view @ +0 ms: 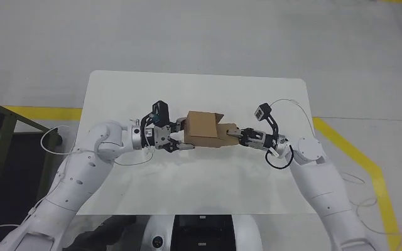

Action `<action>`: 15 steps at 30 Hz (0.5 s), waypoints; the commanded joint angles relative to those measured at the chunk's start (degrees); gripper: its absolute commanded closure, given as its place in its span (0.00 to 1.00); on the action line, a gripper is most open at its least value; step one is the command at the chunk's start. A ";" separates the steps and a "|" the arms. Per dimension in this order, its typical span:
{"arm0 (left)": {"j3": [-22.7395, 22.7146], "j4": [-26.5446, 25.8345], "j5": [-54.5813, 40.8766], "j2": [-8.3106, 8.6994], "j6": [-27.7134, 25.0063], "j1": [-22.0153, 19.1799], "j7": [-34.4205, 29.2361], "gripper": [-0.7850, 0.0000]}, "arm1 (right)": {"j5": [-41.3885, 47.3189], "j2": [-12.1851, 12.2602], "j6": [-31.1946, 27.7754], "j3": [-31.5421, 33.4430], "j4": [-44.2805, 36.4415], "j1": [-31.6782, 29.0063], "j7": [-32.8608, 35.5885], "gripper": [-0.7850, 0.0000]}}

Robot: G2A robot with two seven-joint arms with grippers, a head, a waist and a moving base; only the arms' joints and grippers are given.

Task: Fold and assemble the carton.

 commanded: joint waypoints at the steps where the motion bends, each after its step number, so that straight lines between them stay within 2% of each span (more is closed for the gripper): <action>1: -0.11 0.15 0.03 -0.01 -0.03 -0.03 0.18 0.00 | -0.14 0.11 -0.29 0.23 -0.35 -0.21 -0.08 1.00; 15: -0.72 -0.45 -1.89 0.32 -0.74 0.48 -0.65 0.00 | 0.15 0.38 -1.19 -0.12 -0.85 -0.21 0.43 1.00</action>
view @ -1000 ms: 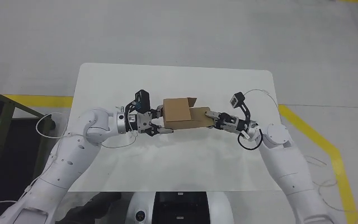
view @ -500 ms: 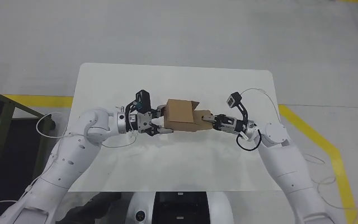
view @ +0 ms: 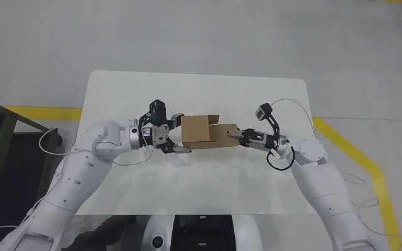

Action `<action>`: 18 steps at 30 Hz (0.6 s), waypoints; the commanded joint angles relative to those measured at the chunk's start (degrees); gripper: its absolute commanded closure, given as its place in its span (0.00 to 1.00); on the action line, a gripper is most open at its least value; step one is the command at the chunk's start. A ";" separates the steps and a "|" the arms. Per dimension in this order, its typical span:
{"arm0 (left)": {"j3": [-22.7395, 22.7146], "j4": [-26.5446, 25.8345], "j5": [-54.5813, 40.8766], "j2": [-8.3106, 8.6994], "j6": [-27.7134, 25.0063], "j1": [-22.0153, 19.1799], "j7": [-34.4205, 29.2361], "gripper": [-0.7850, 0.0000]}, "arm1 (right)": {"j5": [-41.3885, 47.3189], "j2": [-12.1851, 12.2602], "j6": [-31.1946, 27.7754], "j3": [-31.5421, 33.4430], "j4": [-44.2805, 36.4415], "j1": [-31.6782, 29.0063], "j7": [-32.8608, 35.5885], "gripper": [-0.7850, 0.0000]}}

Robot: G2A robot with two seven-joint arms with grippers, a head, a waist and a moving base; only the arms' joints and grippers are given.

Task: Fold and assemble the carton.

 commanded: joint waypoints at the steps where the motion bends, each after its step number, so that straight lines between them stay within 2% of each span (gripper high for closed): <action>1: 0.13 -0.43 -0.18 0.06 0.01 0.00 -0.17 0.00 | 0.06 -0.02 -0.07 -0.18 0.34 0.20 -0.13 1.00; 18: 0.78 -1.63 -0.22 0.91 0.01 -0.11 0.94 0.00 | -0.54 0.01 1.30 -2.00 2.23 2.02 1.70 1.00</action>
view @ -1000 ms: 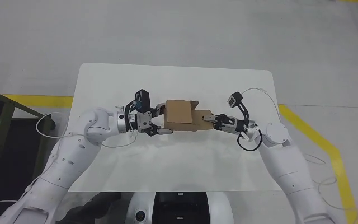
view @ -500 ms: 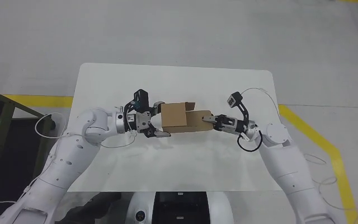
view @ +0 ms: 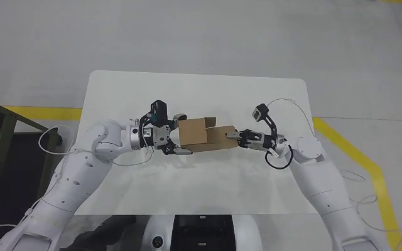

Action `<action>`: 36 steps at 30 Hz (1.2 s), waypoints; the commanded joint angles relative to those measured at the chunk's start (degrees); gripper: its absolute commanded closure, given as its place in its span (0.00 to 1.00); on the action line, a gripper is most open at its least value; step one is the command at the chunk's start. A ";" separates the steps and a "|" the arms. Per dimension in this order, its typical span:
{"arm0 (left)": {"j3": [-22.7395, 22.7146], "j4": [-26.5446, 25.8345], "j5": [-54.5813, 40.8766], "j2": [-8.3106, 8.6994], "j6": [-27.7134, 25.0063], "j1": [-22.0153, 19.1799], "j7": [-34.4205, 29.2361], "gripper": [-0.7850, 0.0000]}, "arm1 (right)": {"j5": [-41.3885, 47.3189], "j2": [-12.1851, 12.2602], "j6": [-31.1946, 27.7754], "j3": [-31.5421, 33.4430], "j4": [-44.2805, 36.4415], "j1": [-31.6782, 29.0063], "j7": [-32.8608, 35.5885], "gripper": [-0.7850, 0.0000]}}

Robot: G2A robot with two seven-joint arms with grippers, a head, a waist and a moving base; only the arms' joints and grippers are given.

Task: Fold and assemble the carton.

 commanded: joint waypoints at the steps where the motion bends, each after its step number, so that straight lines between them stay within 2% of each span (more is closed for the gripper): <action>1: 0.15 -0.08 0.19 0.11 0.00 0.08 0.16 0.00 | 0.05 0.00 0.01 -0.14 0.09 0.15 0.12 1.00; 4: 0.39 -0.26 0.42 0.29 0.00 0.23 0.44 0.00 | 0.17 0.02 -0.01 -0.27 0.17 0.33 0.15 1.00; 8: 0.66 -0.43 0.66 0.57 0.00 0.32 0.78 0.10 | 0.30 0.06 -0.19 -0.37 0.24 0.41 0.07 1.00; 12: 1.00 -0.54 0.44 0.89 0.00 0.34 1.10 0.13 | 0.59 0.10 -0.26 -0.39 0.25 0.39 -0.14 1.00; 23: 1.88 -0.08 -0.26 1.81 0.00 -0.19 2.02 0.17 | 1.04 0.12 -0.16 -0.77 0.47 0.89 -0.57 1.00; 25: 2.04 0.08 -0.36 1.96 0.00 -0.31 2.22 0.19 | 1.21 0.11 -0.29 -0.85 0.47 0.94 -0.57 0.79; 27: 2.22 0.24 -0.52 2.09 0.00 -0.44 2.43 0.22 | 1.31 0.12 -0.49 -0.89 0.54 1.00 -0.60 0.69; 29: 2.37 0.51 -0.61 2.20 0.00 -0.58 2.65 0.25 | 1.42 0.11 -0.74 -0.93 0.62 1.02 -0.69 0.54; 32: 2.53 0.82 -0.66 2.33 0.00 -0.79 3.05 0.27 | 1.64 0.13 -1.17 -0.91 0.66 1.05 -0.79 0.47; 34: 2.57 1.15 -0.71 2.39 0.00 -0.91 3.33 0.29 | 2.17 0.14 -1.53 -0.81 0.73 0.98 -0.62 0.33; 36: 2.61 1.42 -0.73 2.43 0.00 -1.01 3.59 0.29 | 2.45 0.17 -1.92 -0.62 0.83 0.96 -0.69 0.28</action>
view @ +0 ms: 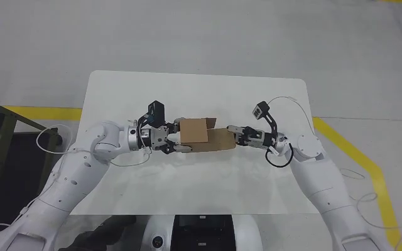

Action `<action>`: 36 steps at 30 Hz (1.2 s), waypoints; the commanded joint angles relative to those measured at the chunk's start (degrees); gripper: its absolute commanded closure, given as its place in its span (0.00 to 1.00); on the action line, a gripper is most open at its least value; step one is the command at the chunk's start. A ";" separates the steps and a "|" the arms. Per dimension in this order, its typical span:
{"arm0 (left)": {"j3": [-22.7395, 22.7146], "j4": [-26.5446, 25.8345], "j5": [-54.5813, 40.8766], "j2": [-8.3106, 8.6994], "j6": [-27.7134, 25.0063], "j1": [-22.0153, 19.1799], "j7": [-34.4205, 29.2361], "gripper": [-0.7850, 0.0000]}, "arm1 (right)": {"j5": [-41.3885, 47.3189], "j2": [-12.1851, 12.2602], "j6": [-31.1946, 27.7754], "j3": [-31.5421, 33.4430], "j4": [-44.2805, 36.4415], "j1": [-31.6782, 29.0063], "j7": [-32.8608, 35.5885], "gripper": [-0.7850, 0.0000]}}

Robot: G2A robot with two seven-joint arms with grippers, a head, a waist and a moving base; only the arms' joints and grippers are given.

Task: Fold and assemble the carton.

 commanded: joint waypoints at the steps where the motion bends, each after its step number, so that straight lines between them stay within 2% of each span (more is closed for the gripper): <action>1: 0.02 0.31 -0.08 0.03 0.00 -0.08 0.27 0.29 | 0.35 0.03 -0.49 0.18 0.05 -0.06 0.01 0.23; 9: 0.02 1.55 -0.76 0.07 0.00 -0.42 1.03 0.33 | 2.92 0.29 -4.72 2.44 0.18 -0.84 -1.36 0.00; 15: -1.14 2.42 -0.01 -0.04 0.72 -0.62 2.33 0.39 | 5.86 1.06 -9.32 6.56 -4.16 -4.76 -2.41 0.00; 18: -1.62 2.49 0.63 -0.16 1.18 -0.51 3.34 0.46 | 7.85 1.43 -8.99 7.67 -7.57 -7.24 -0.52 0.02; 21: -1.98 2.21 1.75 -0.31 2.06 -0.51 4.01 0.49 | 7.09 1.53 -7.40 6.83 -10.26 -8.34 0.67 0.00; 29: -1.54 0.71 4.47 -0.88 3.51 -0.50 5.07 0.51 | 7.40 0.60 -5.57 0.94 -12.45 -6.30 3.64 0.00; 36: -0.63 -0.26 5.96 -1.30 3.20 -0.17 4.93 0.52 | 9.80 -0.01 -9.32 0.37 -11.44 -4.49 1.35 0.00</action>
